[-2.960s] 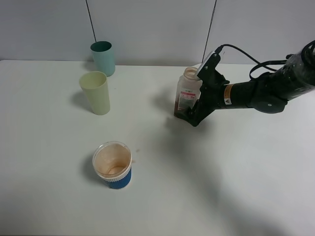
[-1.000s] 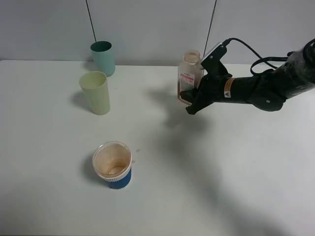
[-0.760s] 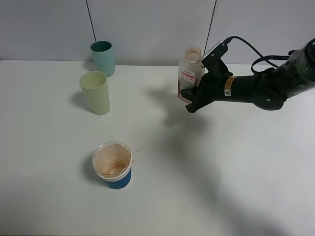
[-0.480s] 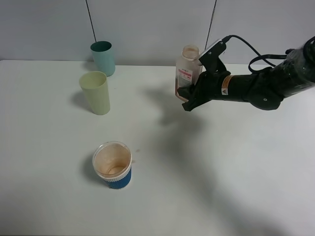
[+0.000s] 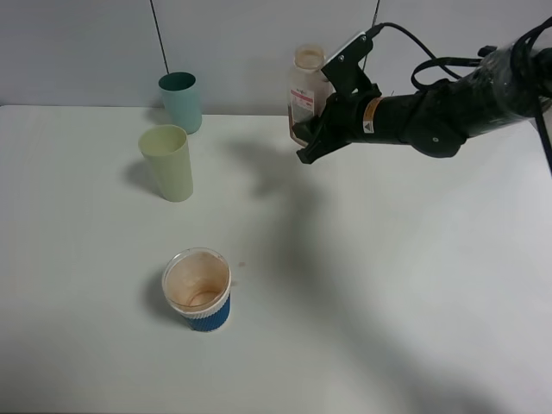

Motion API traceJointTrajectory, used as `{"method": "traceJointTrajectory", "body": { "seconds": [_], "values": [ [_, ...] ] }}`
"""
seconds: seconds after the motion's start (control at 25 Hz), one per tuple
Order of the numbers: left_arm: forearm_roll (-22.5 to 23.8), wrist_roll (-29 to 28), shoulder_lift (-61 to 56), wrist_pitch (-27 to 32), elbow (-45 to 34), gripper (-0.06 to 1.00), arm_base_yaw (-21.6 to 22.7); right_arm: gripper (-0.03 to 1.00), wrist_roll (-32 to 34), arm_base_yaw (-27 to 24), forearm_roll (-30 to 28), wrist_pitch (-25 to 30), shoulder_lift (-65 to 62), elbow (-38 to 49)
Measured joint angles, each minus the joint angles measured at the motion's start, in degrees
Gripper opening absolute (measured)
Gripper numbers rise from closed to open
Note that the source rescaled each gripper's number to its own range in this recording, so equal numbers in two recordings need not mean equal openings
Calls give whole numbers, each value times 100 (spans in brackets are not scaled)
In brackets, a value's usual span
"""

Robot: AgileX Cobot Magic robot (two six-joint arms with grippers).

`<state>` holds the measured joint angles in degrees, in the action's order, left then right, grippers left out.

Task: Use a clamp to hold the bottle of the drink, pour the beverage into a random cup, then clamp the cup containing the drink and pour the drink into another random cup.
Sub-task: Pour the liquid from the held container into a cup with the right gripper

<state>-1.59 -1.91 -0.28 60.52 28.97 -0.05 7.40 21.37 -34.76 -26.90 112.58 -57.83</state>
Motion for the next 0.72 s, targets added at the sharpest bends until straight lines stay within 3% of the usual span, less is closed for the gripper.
{"method": "traceJointTrajectory", "body": {
  "seconds": [0.72],
  "values": [
    [0,0,0,0,0,98,0,3,5,498,20,757,45,-1157]
  ]
}}
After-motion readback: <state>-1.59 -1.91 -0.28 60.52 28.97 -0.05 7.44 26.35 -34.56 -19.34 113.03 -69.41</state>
